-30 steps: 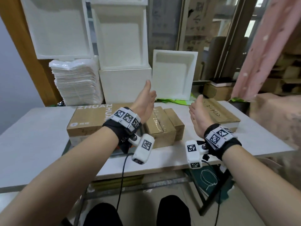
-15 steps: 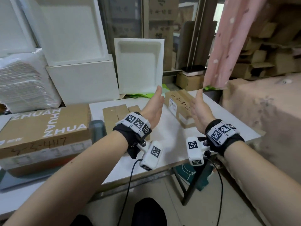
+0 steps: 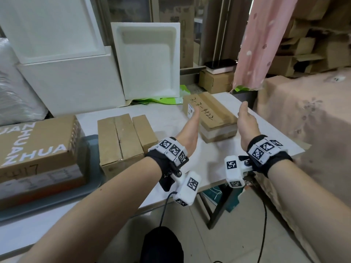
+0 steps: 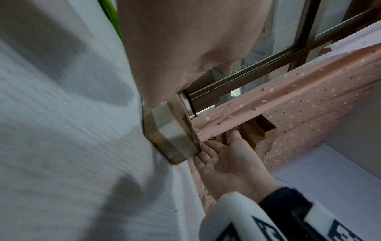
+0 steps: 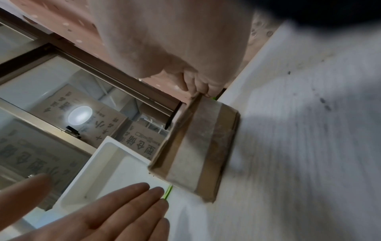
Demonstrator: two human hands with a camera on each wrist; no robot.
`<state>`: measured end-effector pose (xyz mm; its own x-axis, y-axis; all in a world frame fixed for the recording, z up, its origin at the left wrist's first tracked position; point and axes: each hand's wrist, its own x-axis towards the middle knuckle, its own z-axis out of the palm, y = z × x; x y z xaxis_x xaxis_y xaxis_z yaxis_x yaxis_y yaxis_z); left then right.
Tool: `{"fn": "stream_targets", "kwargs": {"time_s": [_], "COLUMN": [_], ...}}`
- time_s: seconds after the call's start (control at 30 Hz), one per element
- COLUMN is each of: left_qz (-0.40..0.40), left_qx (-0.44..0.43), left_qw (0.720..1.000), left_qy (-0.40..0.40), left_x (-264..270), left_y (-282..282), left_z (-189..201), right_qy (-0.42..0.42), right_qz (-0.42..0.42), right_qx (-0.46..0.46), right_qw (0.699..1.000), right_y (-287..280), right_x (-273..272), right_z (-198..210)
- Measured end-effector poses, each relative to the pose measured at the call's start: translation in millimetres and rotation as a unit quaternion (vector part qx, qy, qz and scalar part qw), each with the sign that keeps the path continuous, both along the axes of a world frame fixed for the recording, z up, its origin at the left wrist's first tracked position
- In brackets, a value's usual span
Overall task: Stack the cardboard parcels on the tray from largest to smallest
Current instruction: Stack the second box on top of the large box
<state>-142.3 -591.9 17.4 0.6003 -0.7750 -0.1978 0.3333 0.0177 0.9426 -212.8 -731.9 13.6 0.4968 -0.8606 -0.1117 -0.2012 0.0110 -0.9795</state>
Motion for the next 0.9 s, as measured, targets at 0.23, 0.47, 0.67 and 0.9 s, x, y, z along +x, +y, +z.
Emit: {"fn": "stream_targets", "kwargs": {"time_s": [0.23,0.47,0.67,0.9], "left_qz": [0.01,0.024,0.04,0.063], "left_qx": [-0.049,-0.052,-0.072,-0.081], "left_qw": [0.999,0.998,0.995,0.988], "left_qy": [0.004,-0.019,-0.061,-0.119], "left_x": [7,15,8,8], "left_y": [-3,16,50,128], "left_z": [-21,-9,36,79], "right_qy": [0.027,0.008,-0.045,-0.075], "right_qz": [0.014,0.018,0.019,0.06], "right_qx": [0.01,-0.004,-0.035,-0.057], "right_qw": [0.999,1.0,0.998,0.994], "right_y": [12,38,73,142], "right_x": [10,10,8,13], "right_z": [-17,-11,31,74]}}
